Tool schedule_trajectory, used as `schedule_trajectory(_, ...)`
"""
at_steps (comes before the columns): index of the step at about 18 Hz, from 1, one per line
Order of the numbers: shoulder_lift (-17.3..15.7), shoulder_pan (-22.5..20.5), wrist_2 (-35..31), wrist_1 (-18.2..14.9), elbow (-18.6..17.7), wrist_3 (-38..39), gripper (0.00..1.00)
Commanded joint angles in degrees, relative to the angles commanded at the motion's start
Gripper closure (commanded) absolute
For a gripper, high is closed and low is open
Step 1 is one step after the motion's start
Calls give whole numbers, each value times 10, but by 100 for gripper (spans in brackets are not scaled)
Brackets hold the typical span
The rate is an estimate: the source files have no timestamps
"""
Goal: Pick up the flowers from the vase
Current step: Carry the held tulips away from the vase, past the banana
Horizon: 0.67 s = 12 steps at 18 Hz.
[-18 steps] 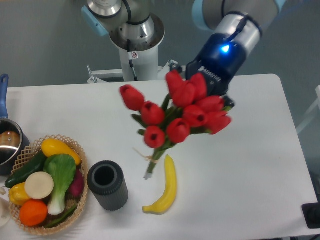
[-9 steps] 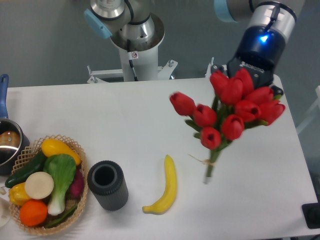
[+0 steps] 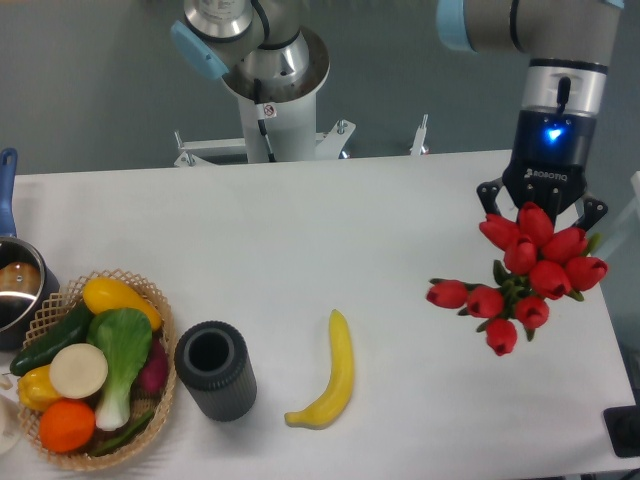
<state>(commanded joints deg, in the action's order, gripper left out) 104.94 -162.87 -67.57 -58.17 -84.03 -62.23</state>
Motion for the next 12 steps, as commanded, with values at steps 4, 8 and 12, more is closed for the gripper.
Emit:
schedule_trajectory(4, 0, 17, -82, -32, 7, -4, 100)
schedule_trajectory(8, 5, 26, -127, -78, 24, -5, 100)
schedule_trajectory(12, 17, 46, -190, -108, 29, -11, 100)
